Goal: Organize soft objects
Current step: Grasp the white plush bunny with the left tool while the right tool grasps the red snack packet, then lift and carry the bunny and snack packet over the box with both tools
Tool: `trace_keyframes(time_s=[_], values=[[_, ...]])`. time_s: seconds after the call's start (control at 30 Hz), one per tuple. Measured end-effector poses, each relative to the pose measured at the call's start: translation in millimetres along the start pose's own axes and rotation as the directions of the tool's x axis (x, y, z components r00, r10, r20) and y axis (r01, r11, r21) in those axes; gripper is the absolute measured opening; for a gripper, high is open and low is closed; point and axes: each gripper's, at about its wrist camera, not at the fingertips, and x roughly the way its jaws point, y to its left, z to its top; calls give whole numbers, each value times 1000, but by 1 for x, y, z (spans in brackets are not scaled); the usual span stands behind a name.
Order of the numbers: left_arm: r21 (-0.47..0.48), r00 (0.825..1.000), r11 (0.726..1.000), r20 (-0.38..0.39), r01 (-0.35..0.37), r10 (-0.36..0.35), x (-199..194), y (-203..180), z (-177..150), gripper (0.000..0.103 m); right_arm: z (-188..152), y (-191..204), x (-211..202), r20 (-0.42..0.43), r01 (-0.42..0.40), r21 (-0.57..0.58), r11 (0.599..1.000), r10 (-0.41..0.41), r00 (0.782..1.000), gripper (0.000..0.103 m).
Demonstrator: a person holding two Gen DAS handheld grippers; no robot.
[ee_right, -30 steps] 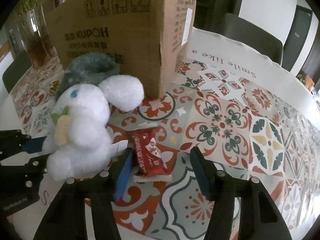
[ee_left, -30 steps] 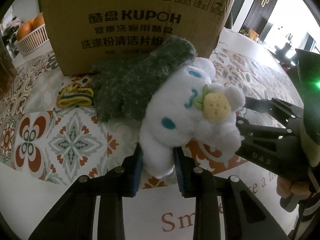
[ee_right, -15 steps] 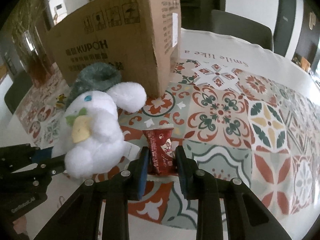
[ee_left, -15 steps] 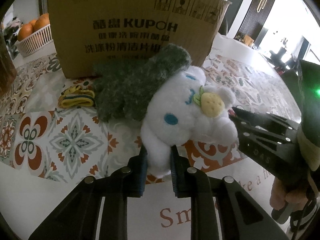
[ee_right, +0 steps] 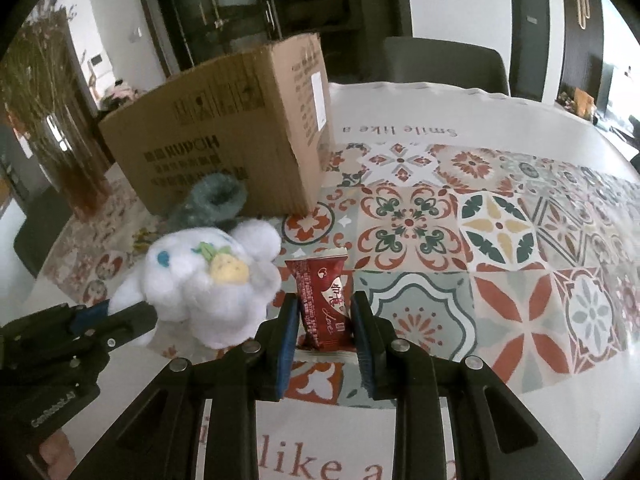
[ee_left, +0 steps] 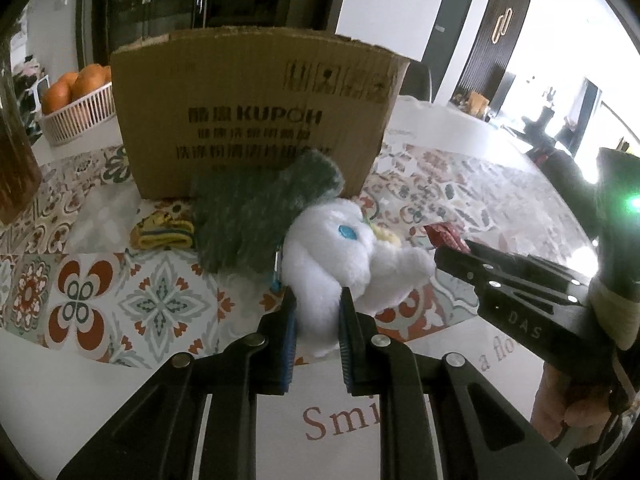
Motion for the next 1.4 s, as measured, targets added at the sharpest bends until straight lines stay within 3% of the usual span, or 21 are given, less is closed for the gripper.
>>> trace_keyframes(time_s=[0.7,1.4], values=[[11,991,999,129,37,-38,-50,1,12,19,7,20,-58,133,-19,49,999,12,991,28],[13,953,999,300,34,-36,-107,17,28,19,28,58,-104,251,-54,20,998,47,967,28]])
